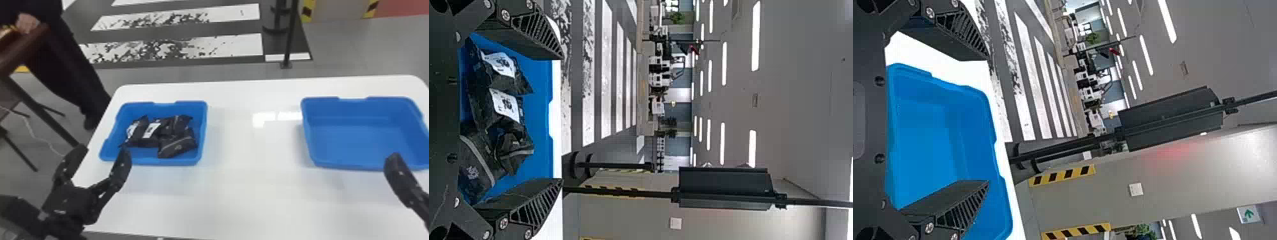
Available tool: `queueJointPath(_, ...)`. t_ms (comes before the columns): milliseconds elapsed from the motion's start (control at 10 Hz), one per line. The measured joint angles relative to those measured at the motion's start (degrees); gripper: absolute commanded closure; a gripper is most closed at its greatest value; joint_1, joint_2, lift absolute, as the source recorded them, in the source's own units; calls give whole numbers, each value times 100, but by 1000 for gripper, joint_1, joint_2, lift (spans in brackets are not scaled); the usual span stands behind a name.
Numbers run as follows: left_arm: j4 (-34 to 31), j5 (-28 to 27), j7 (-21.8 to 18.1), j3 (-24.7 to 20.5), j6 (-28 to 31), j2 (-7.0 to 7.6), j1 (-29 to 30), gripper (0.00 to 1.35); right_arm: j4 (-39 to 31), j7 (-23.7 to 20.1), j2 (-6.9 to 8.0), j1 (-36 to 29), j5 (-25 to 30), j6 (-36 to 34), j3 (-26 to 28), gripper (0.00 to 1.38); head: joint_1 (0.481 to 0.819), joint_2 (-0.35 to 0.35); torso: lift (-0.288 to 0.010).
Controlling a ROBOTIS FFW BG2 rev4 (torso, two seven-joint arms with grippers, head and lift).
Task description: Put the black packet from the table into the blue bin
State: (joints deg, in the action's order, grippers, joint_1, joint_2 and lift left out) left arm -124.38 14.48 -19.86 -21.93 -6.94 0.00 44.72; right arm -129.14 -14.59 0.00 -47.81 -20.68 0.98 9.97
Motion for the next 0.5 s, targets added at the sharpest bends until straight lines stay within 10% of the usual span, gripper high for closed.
queueJointPath(500, 0, 41, 0, 62, -10, 0, 0, 165, -1, -1, 0, -3, -16, 0, -3, 133, 695, 139, -110)
